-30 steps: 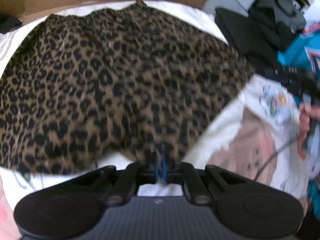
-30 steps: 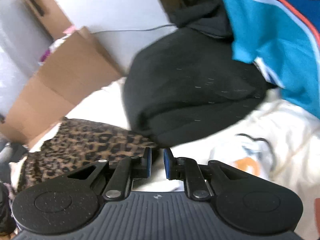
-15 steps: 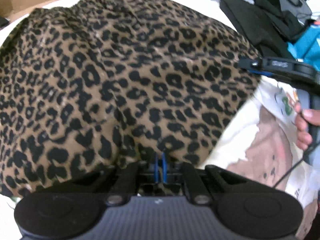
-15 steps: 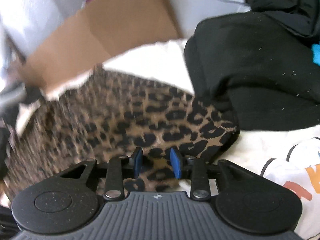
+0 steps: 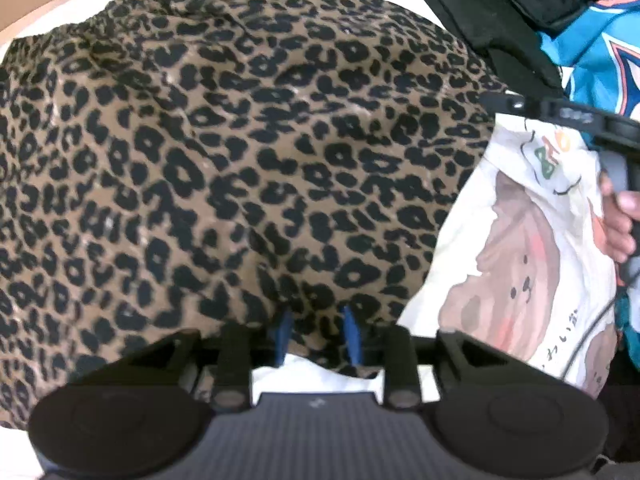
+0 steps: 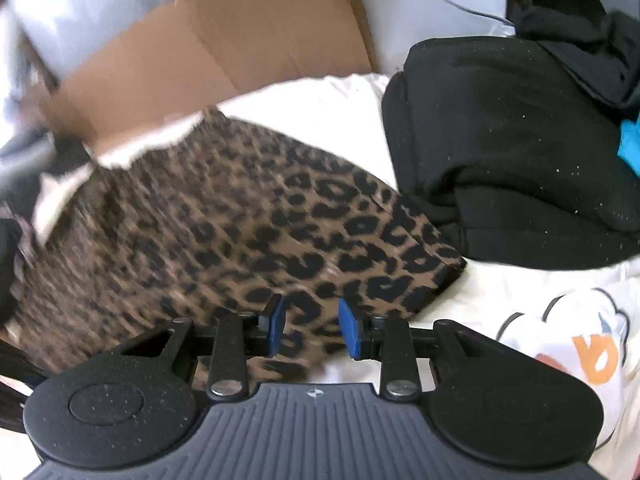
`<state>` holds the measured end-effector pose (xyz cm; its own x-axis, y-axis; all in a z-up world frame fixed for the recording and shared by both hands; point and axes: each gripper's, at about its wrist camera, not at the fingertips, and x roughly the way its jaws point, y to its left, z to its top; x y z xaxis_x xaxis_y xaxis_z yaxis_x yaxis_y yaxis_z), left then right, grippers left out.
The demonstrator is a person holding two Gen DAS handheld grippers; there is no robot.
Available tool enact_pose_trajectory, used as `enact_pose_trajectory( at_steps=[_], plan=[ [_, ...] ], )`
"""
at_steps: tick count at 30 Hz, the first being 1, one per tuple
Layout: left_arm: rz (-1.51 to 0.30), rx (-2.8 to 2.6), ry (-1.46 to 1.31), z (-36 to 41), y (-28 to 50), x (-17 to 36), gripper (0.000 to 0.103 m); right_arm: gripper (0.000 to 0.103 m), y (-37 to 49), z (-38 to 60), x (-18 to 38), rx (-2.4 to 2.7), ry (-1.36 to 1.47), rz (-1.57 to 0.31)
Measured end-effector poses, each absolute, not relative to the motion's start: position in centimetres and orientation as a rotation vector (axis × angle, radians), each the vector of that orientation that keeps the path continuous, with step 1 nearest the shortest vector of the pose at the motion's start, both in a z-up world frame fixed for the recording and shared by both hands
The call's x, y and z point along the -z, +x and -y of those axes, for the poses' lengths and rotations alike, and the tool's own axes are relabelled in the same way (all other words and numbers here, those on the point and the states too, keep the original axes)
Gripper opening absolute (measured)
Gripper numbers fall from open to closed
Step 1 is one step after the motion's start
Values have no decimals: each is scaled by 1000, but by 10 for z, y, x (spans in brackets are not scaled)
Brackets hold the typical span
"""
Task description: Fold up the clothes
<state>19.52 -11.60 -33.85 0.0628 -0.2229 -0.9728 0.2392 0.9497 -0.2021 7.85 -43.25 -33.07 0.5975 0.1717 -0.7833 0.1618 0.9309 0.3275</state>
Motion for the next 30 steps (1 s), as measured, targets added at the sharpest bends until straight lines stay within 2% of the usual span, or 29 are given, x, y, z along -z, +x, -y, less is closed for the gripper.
enact_pose_trajectory(
  at_steps=[2, 4, 6, 11, 14, 20, 25, 30],
  plan=[
    [-1453, 338, 23, 111, 204, 325, 35, 37, 80, 432, 312, -7, 398, -923],
    [-1433, 323, 30, 106, 213, 310, 53, 37, 82, 429, 295, -8, 400, -916],
    [-1416, 310, 37, 100, 221, 293, 59, 39, 83, 427, 277, -7, 404, -909],
    [-1386, 292, 51, 78, 235, 240, 64, 41, 82, 419, 234, -25, 393, -893],
    [-1357, 276, 43, 64, 241, 209, 67, 49, 81, 410, 206, -49, 374, -871],
    [-1280, 221, 27, 29, 241, 144, 71, 54, 79, 389, 159, -108, 346, -822],
    [-1230, 170, -28, -10, 235, 94, 74, 58, 79, 370, 132, -160, 307, -801],
    [-1184, 138, -106, -53, 233, 68, 75, 62, 81, 351, 116, -191, 252, -808]
  ],
)
